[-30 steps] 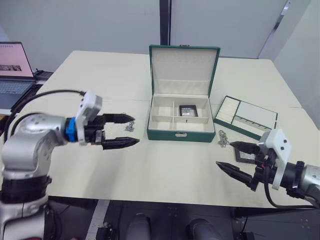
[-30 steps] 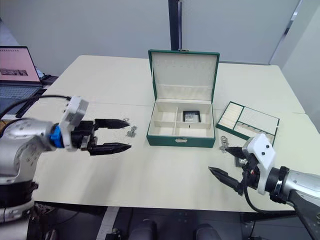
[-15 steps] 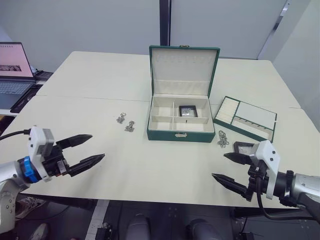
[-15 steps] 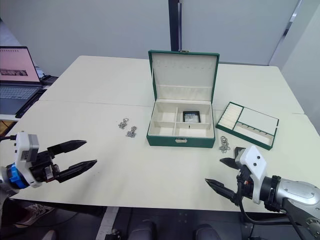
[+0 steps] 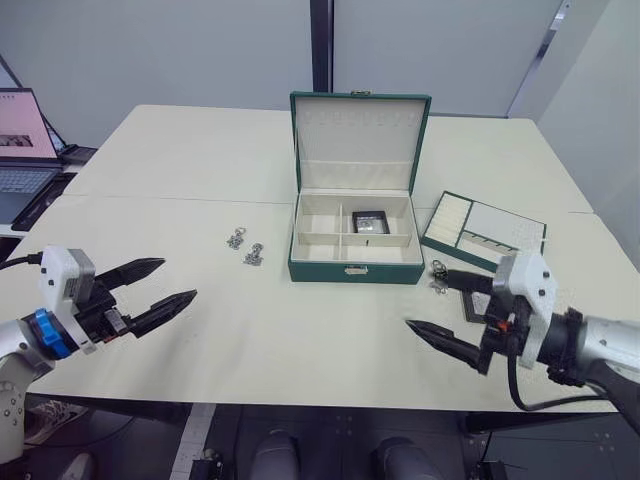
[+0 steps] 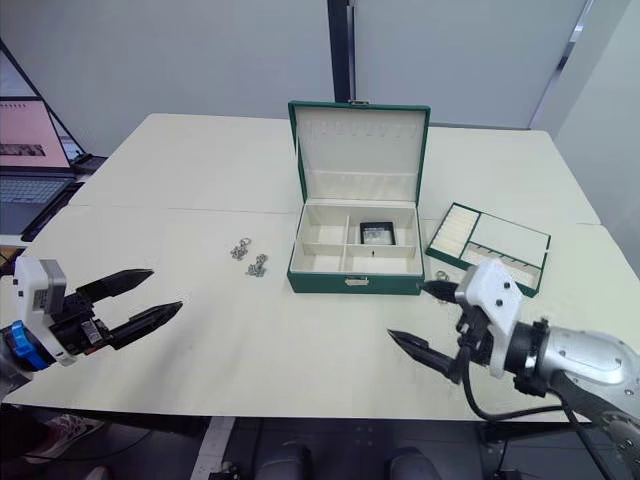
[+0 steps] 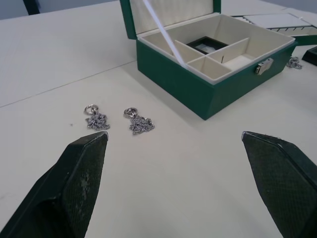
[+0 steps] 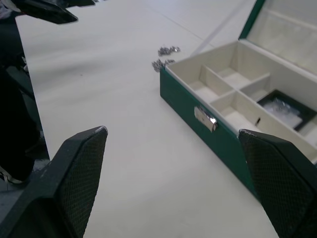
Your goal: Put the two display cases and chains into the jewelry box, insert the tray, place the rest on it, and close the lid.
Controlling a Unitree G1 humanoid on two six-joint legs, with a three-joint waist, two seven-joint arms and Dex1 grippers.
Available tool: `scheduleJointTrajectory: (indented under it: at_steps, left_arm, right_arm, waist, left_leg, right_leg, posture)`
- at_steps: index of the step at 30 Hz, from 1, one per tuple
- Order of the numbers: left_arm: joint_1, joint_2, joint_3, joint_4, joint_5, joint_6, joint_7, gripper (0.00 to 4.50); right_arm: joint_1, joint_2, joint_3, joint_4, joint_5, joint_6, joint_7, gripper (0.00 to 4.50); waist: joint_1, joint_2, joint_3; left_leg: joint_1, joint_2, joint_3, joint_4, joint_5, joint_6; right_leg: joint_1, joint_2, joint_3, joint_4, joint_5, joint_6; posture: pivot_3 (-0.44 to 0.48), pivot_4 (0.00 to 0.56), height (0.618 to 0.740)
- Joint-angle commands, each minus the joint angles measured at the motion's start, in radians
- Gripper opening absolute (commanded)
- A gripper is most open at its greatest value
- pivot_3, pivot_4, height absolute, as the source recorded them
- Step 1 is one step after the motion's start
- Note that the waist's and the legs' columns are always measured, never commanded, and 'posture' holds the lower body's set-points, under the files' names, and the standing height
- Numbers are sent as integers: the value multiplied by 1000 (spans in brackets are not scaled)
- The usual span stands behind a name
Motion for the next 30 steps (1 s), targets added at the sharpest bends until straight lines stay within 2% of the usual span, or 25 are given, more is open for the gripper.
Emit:
scheduleJointTrajectory:
  at_steps: [1,8,13,19,30]
  left_arm:
    - [11,17,24,-36,-27,13,33,4489]
    - [39,12,28,-67,-45,13,63,4489]
    - [17,2,-1,-115,-43,82,187,4489]
    - [-110,-6,-75,-70,-60,216,340,4489]
    - [-327,-61,-231,63,79,206,551,4489]
  right_arm:
    - [-34,-2,18,-23,47,17,-38,4500]
    - [-76,0,58,-6,50,16,-58,4500]
    - [-88,1,71,-2,53,19,-61,4500]
    - [-94,1,85,2,54,19,-67,4500]
    - [-103,-13,78,6,60,30,-66,4500]
  waist:
    - [3,-1,0]
    - [3,-1,0]
    - [3,-1,0]
    - [4,-1,0]
    - [4,-2,0]
  left_leg:
    - [0,0,1,0,0,0]
    - [0,0,3,0,0,0]
    - [0,0,4,0,0,0]
    - [0,0,3,0,0,0]
    - [0,0,4,0,0,0]
  right_leg:
    - [0,0,1,0,0,0]
    - [-2,-1,3,0,0,0]
    - [-3,-1,4,0,0,0]
    - [-3,-1,4,1,0,0]
    - [-3,0,5,1,0,0]
  posture:
    - [0,150,740]
    - [0,150,740]
    - [0,150,740]
    - [0,150,740]
    - [0,150,740]
